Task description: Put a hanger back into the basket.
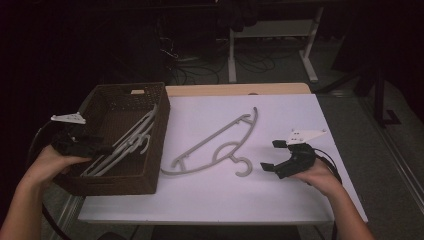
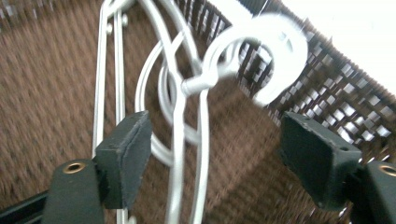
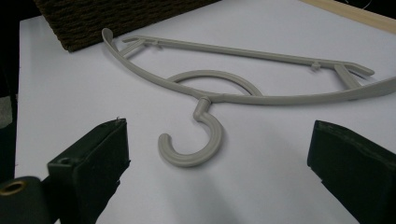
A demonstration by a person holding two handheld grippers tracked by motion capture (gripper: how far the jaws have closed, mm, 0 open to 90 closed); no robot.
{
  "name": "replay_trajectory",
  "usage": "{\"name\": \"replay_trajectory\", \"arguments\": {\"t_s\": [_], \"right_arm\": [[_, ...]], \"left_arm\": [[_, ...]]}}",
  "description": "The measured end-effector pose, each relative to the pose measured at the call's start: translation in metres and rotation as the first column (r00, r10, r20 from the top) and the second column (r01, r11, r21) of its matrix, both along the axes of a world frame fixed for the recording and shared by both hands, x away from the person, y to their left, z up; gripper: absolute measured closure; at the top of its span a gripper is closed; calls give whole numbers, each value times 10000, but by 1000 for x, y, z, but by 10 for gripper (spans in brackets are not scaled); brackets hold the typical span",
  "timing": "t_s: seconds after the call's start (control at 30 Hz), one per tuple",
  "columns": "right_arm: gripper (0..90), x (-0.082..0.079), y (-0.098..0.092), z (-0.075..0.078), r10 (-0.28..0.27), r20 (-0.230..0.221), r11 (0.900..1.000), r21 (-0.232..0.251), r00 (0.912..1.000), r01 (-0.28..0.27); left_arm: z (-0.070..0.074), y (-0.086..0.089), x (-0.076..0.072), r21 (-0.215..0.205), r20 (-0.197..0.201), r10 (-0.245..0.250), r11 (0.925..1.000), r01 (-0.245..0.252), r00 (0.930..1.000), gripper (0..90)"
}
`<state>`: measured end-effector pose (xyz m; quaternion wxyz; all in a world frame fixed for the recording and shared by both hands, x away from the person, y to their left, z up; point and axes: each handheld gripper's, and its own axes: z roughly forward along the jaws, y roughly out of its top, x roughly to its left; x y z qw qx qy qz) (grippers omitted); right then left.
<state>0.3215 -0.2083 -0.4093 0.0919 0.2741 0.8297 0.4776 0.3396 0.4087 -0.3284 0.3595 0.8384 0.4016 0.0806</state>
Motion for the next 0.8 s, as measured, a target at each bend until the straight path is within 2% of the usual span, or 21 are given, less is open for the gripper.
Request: {"name": "replay_trajectory", "arguments": {"t_s": [0.1, 0.23, 0.33, 0.47, 0.53, 0.7, 0.73, 0.8], "right_arm": [[47, 0, 0, 1, -3, 32, 10000, 33, 10000, 3], [48, -1, -1, 2, -18, 55, 10000, 30, 10000, 17], [47, -1, 0, 2, -21, 21, 10000, 35, 10000, 21], [49, -1, 3, 2, 59, -8, 10000, -8, 10000, -59], [52, 0, 4, 2, 77, -104, 10000, -21, 9999, -77], [54, 3, 9, 2, 113, -168, 9999, -37, 9998, -114], [54, 3, 9, 2, 127, -147, 9999, -84, 9998, -128], [55, 4, 10, 1, 131, -140, 9999, -52, 9998, -132]], "left_arm": [[12, -10, -4, -376, 514, -191, 9991, 211, 9985, 204], [27, -32, -9, -885, 1152, -597, 9936, 701, 9915, 180], [35, -56, -11, -1068, 1599, -825, 9892, 1003, 9837, 172], [43, -93, -12, -1396, 2104, -1206, 9785, 1519, 9702, 162], [45, -111, -12, -1529, 2311, -1352, 9729, 1732, 9635, 160], [44, -153, -11, -1687, 2496, -1847, 9583, 2305, 9506, 157], [42, -164, -11, -1672, 2503, -2002, 9547, 2460, 9472, 157], [39, -179, -10, -1554, 2573, -2160, 9528, 2609, 9419, 157]]}}
